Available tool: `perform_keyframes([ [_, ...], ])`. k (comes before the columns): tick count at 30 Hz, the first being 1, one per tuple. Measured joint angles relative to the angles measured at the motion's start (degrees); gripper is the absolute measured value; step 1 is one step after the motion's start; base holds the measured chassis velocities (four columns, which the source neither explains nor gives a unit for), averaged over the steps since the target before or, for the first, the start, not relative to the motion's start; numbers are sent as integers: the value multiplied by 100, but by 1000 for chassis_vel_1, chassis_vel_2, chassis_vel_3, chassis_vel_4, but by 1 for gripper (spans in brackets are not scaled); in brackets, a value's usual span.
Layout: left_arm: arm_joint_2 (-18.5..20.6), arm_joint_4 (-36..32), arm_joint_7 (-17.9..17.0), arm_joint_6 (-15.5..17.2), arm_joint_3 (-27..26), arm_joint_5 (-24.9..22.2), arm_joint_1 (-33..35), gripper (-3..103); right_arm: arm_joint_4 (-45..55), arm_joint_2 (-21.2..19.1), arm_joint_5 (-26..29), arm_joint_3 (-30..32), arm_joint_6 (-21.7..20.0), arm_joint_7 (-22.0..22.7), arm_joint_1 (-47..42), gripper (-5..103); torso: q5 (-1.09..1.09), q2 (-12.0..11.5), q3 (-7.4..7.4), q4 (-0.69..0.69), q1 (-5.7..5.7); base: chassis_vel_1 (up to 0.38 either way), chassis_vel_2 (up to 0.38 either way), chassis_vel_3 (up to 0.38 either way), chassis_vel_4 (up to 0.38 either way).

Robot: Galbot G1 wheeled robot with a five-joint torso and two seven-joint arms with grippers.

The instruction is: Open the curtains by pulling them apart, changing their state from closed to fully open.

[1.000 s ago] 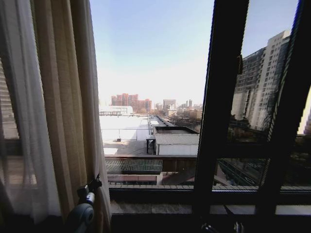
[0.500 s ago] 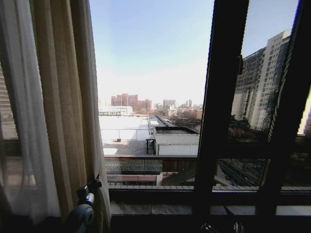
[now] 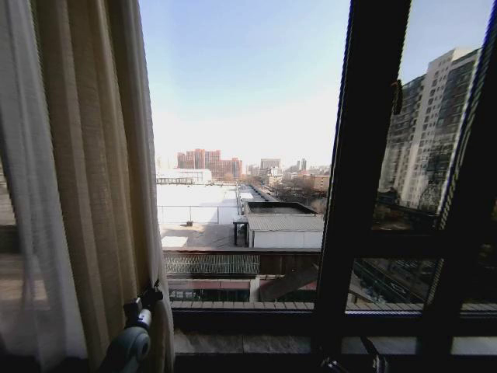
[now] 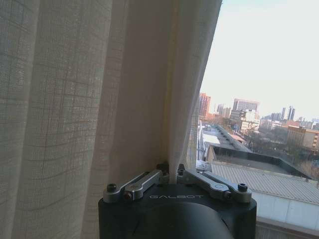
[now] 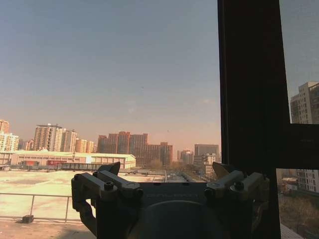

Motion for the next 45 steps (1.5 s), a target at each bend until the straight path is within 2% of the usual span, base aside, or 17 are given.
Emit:
perform_keyframes([
  [19,-49,64,62,-15,20,33,-46,1,-106,-174,207,43,-117,30,128,100,0,0,0,0,0,-59,63,66,-58],
  [25,-38,47,96,-15,-40,34,15,1,-141,-87,268,-44,-111,177,-169,100,0,0,0,0,0,-71,73,75,-70],
  [27,-9,47,143,-16,-113,27,52,1,-273,-45,199,-83,44,253,-428,100,1,0,0,0,0,-67,53,57,-53],
  [32,30,70,277,-21,-220,9,86,1,-195,-105,206,-51,126,412,-697,100,-3,0,0,4,-1,-56,63,51,-38],
  [45,-48,139,459,-107,-298,54,185,1,-269,-64,226,-107,109,417,-598,100,2,2,-1,3,-3,-15,13,15,-11],
])
